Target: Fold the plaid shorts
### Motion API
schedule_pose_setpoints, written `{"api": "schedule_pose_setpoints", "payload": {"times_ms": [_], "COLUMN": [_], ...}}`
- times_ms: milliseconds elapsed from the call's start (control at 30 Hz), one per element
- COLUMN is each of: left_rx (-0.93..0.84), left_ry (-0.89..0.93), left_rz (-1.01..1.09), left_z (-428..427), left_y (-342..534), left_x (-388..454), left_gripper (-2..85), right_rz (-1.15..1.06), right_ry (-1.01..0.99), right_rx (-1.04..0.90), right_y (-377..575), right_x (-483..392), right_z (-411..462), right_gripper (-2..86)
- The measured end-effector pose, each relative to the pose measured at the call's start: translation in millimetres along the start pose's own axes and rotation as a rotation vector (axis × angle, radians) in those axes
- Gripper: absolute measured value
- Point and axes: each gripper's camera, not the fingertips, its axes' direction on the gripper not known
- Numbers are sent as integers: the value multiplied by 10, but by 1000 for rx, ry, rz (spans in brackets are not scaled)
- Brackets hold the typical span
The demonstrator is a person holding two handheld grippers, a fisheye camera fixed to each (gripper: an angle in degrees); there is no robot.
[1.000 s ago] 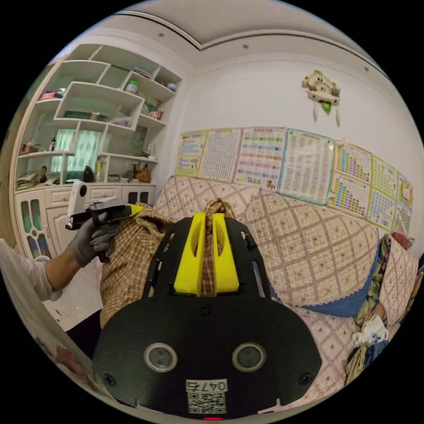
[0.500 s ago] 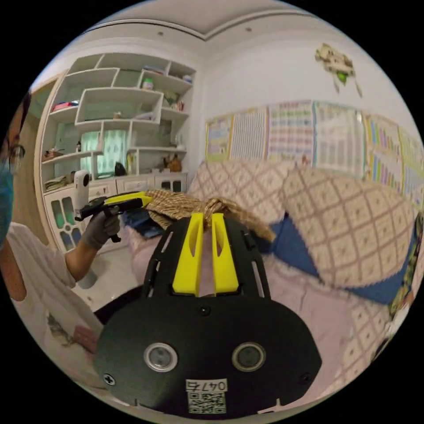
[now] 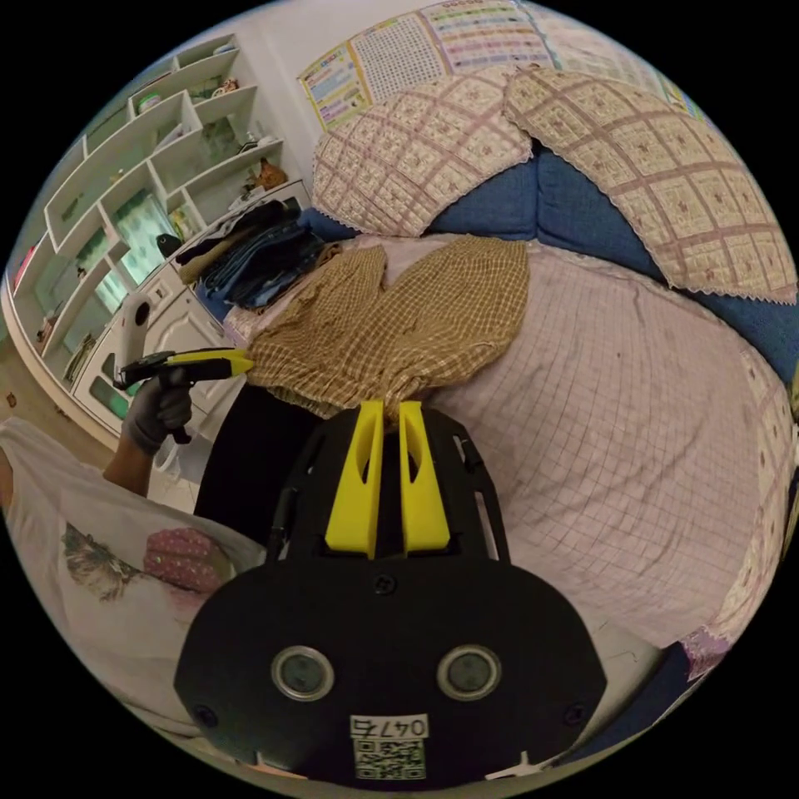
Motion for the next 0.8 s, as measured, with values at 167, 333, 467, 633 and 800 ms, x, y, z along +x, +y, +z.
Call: {"api": "schedule_pose_setpoints", "payload": {"times_ms": [167,333,467,633,800], "left_rx": [-19,23,98,196,220], "left_ry": [16,103,93,167,187], "left_rz": [-66,-146,-237,-384,-447], "left_z": [326,520,533,785,1079], "left_y": [443,973,1225,1583,2021], "left_x": [-158,-430,-765,-1212,-1314], "left_gripper": [-1,21,49,56,58], "right_rz": [-38,-61,-259,-513,-532], "right_ry": [66,258,214,-64,29], "right_rx": [-79,-53,58,24,-67], "right_y": [9,46,-55,-228,-285], "right_x": [-191,-436,-1059,-2082,-2521], "right_z": [324,325,249,847,1528], "right_gripper": [9,69,67,48,46]}}
